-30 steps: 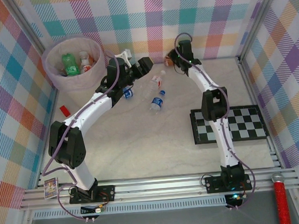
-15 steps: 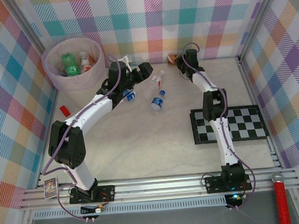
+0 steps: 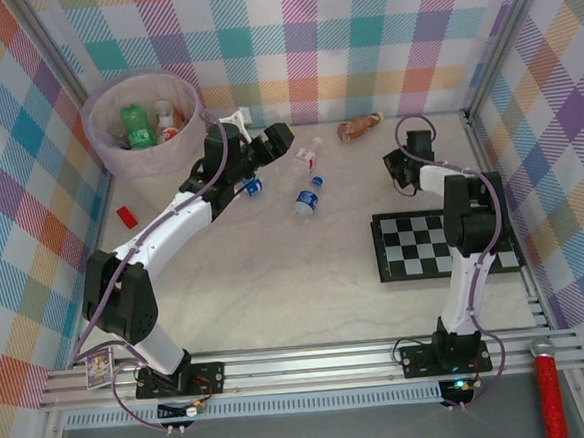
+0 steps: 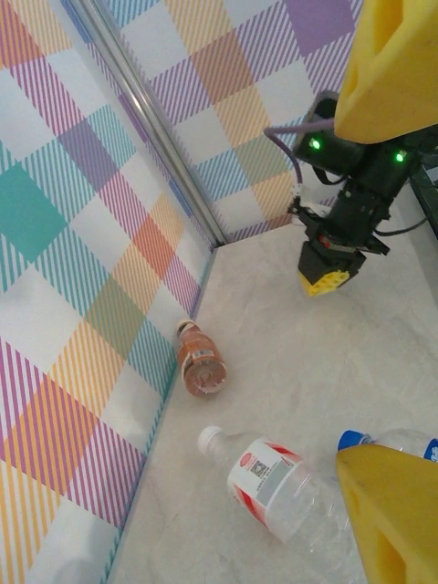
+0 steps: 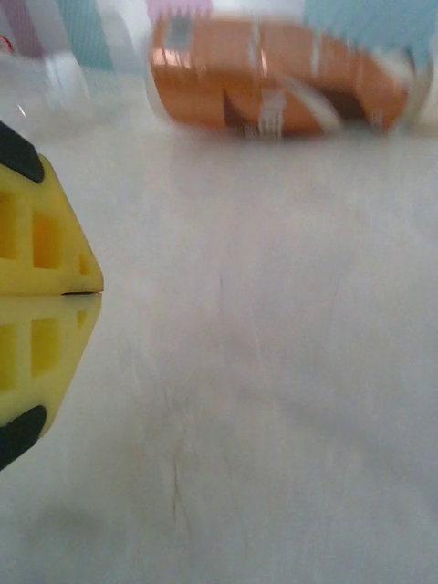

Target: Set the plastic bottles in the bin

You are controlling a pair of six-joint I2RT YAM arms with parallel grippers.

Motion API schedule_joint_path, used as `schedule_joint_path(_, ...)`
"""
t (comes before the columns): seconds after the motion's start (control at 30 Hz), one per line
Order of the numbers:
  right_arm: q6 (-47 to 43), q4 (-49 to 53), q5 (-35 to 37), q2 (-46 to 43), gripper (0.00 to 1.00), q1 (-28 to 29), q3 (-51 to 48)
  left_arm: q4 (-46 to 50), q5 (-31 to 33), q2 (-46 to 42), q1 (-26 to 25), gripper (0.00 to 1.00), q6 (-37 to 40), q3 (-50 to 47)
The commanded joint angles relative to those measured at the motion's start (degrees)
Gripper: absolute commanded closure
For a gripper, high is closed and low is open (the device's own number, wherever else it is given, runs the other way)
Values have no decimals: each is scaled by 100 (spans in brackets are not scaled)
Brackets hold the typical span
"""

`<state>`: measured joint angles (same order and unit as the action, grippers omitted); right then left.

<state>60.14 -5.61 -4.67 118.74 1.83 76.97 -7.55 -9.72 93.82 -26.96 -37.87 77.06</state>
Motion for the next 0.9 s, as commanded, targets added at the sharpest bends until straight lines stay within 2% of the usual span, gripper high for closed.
schedule_joint_path(0.0, -613, 291, -324, -40, 82, 185, 631, 133, 151, -145, -81, 15, 189, 22)
schedule_joint_path(0.03, -678, 544, -333, 64, 70, 201, 851, 180, 179, -157, -75, 14, 227, 11)
schedule_joint_path(0.13, -846, 1229, -225, 394, 24, 301, 1535, 244, 267, -180, -81, 14, 313, -68)
schedule_joint_path(0.17, -920, 1529, -134, 572, 13, 362, 1879, 261, 290, -189, -80, 14, 347, -91)
schedule_joint_path(0.23, -1106, 2251, -47, 1053, 0, 483, 2796, 313, 327, -180, -79, 14, 413, -95)
schedule_joint_path(0.33, -1378, 3360, 67, 2075, 1, 654, 4556, 404, 341, -188, -76, 13, 509, -64)
schedule_joint_path(0.43, -1436, 4685, 299, 3392, 1, 746, 6875, 505, 398, -237, -74, 12, 619, -92)
schedule_joint_path(0.5, -1329, 5180, 402, 4190, 1, 751, 8199, 520, 456, -285, -77, 12, 672, -148)
schedule_joint_path(0.53, -1264, 5078, 410, 4343, 1, 756, 8341, 517, 479, -294, -79, 12, 686, -172)
schedule_joint_path(0.63, -1100, 4476, 349, 4417, 1, 715, 7907, 531, 515, -327, -71, 11, 679, -213)
schedule_joint_path(0.77, -1115, 5310, 494, 4534, 1, 626, 8063, 417, 523, -390, -71, 11, 568, -305)
schedule_joint_path(0.87, -1145, 5224, 588, 3955, 1, 552, 6973, 323, 515, -421, -72, 11, 452, -330)
